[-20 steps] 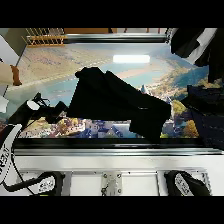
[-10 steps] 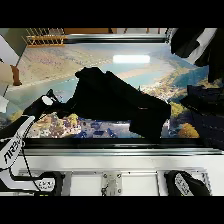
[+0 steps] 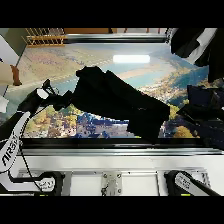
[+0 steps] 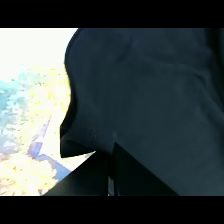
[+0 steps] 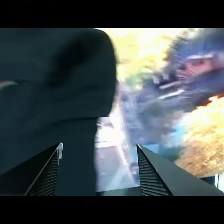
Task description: Fold the clothes and pants, and hang the long-sleeved shirts on hangers.
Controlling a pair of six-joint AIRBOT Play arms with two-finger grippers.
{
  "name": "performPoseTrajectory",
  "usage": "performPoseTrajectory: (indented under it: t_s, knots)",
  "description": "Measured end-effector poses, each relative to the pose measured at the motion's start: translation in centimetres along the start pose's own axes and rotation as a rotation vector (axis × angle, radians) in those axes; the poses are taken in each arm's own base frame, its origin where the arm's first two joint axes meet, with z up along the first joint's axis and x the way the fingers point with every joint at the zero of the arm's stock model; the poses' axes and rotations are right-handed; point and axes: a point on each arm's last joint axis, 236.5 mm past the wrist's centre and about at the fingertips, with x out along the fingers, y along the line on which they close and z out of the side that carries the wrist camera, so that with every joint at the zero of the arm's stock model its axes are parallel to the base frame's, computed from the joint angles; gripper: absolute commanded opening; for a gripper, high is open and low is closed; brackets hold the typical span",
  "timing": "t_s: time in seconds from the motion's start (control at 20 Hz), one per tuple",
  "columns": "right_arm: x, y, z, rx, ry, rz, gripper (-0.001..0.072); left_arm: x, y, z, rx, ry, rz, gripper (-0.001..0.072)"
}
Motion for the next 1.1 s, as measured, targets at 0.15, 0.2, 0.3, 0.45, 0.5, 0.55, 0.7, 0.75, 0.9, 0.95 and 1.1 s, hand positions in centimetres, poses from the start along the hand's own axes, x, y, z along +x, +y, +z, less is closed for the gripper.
performPoseTrajectory:
  t_s: [0.15,0.2,0.3,0.45,0.5,0.55,0.7,0.75,0.9,0.95,1.1]
  knots:
    - [4.2,-0.8,-0.9,0.043,0.090,0.029,0.0514,-0.5,0.3,-0.5,0.015,-0.003,0.003,0.0010]
    - [5.4,-0.6,-1.1,0.050,0.110,0.045,0.0514,-0.5,0.5,-0.7,0.018,-0.001,0.007,0.0010]
    - [7.4,0.5,-1.4,0.061,0.130,0.084,0.0514,-0.6,0.6,-0.8,0.023,-0.005,0.007,0.0010]
    - [9.2,2.4,-1.4,0.053,0.130,0.122,0.0500,-0.6,0.8,-1.0,0.023,-0.005,0.010,0.0010]
    - [9.6,2.7,-1.4,0.049,0.126,0.125,0.0272,-0.6,0.8,-1.0,0.024,-0.006,0.010,0.0010]
    - [10.1,2.9,-1.4,0.034,0.121,0.120,0.0043,-0.6,0.8,-1.0,0.023,-0.005,0.010,0.0010]
    - [10.2,3.6,-1.5,-0.023,0.115,0.123,0.0013,-1.0,0.6,-0.6,0.024,-0.016,0.006,0.0010]
    - [9.6,3.8,-1.3,-0.059,0.106,0.117,0.0012,-1.6,0.3,0.0,0.026,-0.034,-0.003,0.0010]
    - [4.8,7.3,2.0,-0.182,-0.013,0.157,0.0012,-7.1,-2.7,4.3,0.057,-0.185,-0.078,0.0010]
    - [2.2,8.8,3.5,-0.234,-0.074,0.169,0.0012,-10.1,-4.2,6.0,0.078,-0.256,-0.113,0.0010]
    - [-8.4,15.0,7.2,-0.406,-0.326,0.216,0.0012,-23.4,-10.3,9.7,0.175,-0.536,-0.255,0.0010]
